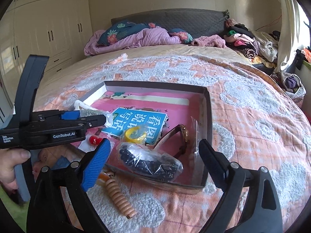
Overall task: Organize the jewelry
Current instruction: 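Open both tools to release the bags and withdraw them, then move both tools toward the blue case and orange coiled hair tie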
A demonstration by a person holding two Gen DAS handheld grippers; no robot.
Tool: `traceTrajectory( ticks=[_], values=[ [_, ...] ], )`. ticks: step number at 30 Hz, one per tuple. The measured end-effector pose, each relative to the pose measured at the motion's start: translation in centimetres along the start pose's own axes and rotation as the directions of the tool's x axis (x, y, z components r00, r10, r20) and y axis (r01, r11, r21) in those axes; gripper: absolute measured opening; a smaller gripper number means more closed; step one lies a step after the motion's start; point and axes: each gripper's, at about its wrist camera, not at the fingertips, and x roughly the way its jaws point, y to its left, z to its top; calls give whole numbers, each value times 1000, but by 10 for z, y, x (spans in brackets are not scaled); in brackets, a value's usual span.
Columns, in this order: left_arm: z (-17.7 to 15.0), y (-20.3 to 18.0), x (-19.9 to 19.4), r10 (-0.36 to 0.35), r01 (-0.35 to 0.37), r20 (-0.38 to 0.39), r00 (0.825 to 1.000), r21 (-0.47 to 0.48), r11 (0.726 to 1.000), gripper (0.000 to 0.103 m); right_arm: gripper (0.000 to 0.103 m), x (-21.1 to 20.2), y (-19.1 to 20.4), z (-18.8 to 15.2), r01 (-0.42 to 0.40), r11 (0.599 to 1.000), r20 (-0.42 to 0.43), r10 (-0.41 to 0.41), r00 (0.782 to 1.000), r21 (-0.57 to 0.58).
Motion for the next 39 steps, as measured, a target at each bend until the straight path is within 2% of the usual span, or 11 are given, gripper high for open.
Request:
traceTrajectory(
  ticks=[16,20,25,29,39],
  values=[
    [7,-3,-23,2,-2,36,999,-4,1000,61,98,-34,-10,4,15,998,58,-18,998,60],
    [8,-6,-35,1,-1,56,998,0,1000,67,98,-44,-11,6,13,998,75,-18,997,66],
    [10,-10,-56,1,0,87,996,-4,1000,77,99,-59,-8,9,4,998,100,-11,995,64],
    [8,-8,-72,2,0,111,994,-21,1000,92,99,-71,-4,11,-5,998,120,-2,993,61],
    [-4,3,-104,21,-13,148,989,-60,998,93,99,-96,9,13,-21,999,155,14,988,45]
  ],
)
